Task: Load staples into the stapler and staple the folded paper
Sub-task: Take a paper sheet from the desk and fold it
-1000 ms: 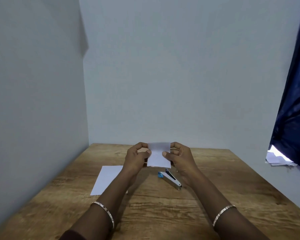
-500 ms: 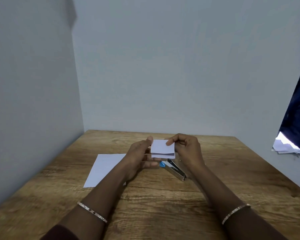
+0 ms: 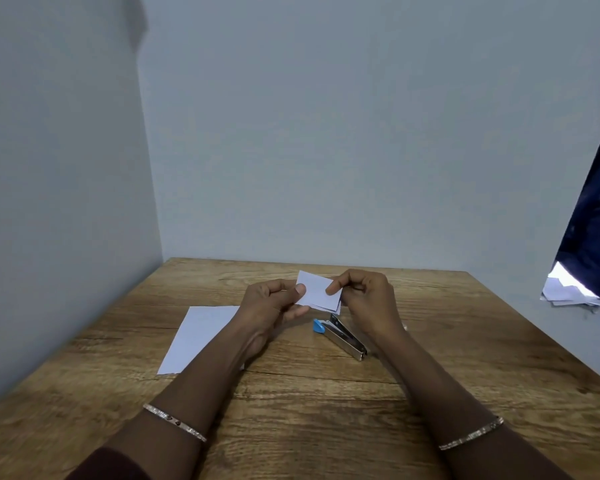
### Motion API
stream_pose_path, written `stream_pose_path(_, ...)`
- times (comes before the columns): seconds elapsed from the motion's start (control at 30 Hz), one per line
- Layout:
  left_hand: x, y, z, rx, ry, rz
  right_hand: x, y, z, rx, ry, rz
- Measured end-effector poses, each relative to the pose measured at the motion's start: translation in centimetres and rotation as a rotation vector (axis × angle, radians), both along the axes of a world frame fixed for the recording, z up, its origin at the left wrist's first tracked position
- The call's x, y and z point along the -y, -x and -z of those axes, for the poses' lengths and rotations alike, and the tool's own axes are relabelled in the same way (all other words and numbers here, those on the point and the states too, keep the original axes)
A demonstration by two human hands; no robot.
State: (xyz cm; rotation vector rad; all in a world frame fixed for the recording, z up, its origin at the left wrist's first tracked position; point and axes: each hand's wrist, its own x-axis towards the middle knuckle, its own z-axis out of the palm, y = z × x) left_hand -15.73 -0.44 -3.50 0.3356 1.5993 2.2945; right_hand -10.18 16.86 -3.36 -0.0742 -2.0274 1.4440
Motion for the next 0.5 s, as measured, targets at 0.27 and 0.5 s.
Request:
stream_pose_path(0.27,0.18,-0.32,0.13,-0.03,0.023,-0.005,-0.24,0.02,0.02,0.005,0.182,-0.107)
stream_pose_path(0.5,-0.27,-0.38,0.32,-0.126,0.067,0.08,-0.18,-0.15,-0.18,0.034,0.047,-0.203)
